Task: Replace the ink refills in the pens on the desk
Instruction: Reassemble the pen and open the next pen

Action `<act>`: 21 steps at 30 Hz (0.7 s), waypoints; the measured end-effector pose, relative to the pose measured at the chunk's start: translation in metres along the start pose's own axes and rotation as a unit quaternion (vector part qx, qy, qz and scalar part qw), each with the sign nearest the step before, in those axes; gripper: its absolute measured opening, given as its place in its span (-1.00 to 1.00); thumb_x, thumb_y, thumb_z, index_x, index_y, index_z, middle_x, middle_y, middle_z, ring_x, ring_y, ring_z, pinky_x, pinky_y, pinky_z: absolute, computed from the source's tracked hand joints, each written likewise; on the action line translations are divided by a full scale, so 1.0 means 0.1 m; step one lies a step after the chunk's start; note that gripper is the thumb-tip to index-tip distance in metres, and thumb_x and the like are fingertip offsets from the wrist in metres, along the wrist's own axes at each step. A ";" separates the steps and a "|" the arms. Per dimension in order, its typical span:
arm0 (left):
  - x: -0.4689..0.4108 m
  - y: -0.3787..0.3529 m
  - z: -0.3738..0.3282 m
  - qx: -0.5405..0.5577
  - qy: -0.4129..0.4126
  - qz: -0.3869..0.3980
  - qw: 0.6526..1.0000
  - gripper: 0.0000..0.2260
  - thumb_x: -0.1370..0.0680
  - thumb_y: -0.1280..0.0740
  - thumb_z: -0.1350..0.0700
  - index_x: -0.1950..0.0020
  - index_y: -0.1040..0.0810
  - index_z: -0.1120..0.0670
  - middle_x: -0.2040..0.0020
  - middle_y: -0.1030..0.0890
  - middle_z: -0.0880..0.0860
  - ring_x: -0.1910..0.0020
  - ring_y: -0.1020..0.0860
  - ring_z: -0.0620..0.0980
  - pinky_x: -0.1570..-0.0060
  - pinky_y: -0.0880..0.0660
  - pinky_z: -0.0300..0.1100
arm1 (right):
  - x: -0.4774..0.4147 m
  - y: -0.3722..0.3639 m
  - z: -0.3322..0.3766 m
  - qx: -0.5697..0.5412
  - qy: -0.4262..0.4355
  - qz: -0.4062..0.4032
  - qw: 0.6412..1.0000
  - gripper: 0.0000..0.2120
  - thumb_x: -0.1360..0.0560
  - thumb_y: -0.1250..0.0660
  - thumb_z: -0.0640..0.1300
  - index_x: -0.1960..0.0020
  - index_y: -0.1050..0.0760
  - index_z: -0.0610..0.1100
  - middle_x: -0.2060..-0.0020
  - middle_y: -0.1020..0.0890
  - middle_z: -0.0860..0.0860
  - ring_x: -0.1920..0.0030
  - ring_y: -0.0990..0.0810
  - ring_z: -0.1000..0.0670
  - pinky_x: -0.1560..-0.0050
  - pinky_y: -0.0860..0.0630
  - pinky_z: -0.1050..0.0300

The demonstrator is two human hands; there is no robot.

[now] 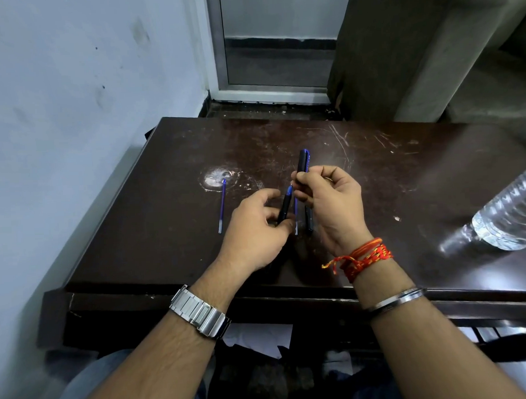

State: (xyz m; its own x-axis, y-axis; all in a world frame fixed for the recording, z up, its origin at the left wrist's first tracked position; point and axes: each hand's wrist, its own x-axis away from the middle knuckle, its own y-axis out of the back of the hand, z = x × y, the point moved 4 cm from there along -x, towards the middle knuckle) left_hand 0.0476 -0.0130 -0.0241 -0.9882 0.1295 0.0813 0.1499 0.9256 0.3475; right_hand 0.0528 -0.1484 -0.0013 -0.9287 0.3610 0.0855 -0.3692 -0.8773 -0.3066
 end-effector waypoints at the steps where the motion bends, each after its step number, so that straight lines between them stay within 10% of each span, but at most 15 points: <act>1: 0.00 0.00 0.00 0.004 -0.001 0.000 1.000 -0.49 -0.47 -0.50 0.17 -0.40 -0.47 0.02 0.09 -0.76 -0.04 0.09 -0.72 -0.04 -0.11 -0.62 0.06 | 0.00 -0.01 -0.01 -0.004 -0.009 0.001 1.000 -0.90 -0.45 -0.42 -0.31 0.15 -0.54 -0.16 0.23 -0.71 -0.12 0.20 -0.68 -0.01 0.20 -0.61 0.20; 11: -0.01 0.00 0.02 0.016 -0.020 -0.002 1.000 -0.66 -0.47 -0.49 0.16 -0.05 -0.48 -0.23 0.20 -0.75 -0.13 0.17 -0.72 -0.13 -0.05 -0.64 0.08 | 0.04 -0.06 -0.06 0.033 -0.038 0.041 0.998 -0.84 -0.41 -0.48 -0.24 0.13 -0.50 -0.10 0.08 -0.71 -0.25 0.20 -0.65 -0.04 0.29 -0.51 0.13; 21: -0.02 0.06 0.03 0.030 -0.030 -0.032 0.999 -0.51 -0.37 -0.36 0.12 -0.26 -0.47 -0.23 0.10 -0.77 -0.04 0.06 -0.72 -0.10 -0.06 -0.64 0.07 | 0.09 -0.13 -0.12 0.196 0.093 0.200 0.955 -0.47 -0.43 -0.49 -0.23 -0.30 -0.46 0.16 0.32 -0.53 -0.13 0.31 -0.51 -0.01 0.29 -0.49 0.19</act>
State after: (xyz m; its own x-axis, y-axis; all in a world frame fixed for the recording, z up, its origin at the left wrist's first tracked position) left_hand 0.0499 -0.0064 -0.0252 -0.9960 0.0888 0.0033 0.0859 0.9520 0.2939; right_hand 0.0502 -0.1301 -0.0075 -0.9894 -0.0108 -0.1450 -0.0041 -0.9948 0.1016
